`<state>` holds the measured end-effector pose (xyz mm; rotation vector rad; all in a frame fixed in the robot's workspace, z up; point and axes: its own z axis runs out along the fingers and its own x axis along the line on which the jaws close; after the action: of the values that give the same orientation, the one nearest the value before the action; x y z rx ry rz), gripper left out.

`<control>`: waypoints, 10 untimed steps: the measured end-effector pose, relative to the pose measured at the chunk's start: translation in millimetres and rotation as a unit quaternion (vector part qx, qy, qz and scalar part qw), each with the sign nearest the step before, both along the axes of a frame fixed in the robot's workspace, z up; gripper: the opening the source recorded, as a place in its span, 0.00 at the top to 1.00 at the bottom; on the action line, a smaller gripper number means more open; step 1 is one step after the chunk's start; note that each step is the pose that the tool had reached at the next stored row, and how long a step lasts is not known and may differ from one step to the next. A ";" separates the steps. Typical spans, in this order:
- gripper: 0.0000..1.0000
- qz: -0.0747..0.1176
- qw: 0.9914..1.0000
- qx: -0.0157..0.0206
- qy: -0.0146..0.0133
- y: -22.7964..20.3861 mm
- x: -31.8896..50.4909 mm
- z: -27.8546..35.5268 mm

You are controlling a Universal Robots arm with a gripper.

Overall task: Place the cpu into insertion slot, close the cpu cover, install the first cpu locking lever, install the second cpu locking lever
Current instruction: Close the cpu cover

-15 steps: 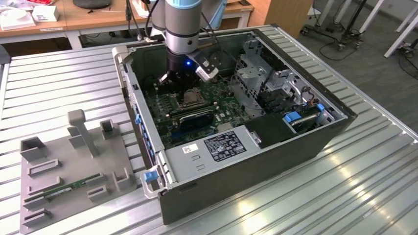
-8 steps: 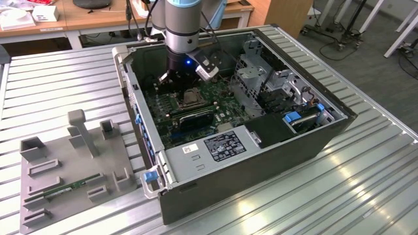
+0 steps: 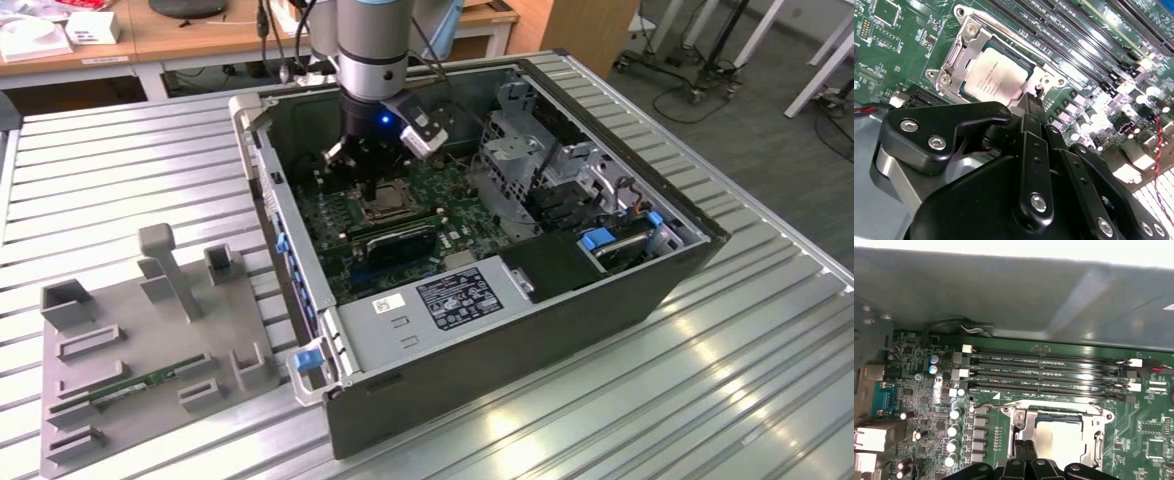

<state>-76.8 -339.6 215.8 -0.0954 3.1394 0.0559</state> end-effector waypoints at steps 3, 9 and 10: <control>0.89 0.000 1.000 0.000 0.000 0.0 0.0 6.3; 0.89 0.000 1.000 0.000 0.000 0.0 0.0 18.4; 0.89 0.000 1.000 0.000 0.000 0.0 0.0 20.3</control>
<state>-76.8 -339.7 236.2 -0.0954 3.1393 0.0559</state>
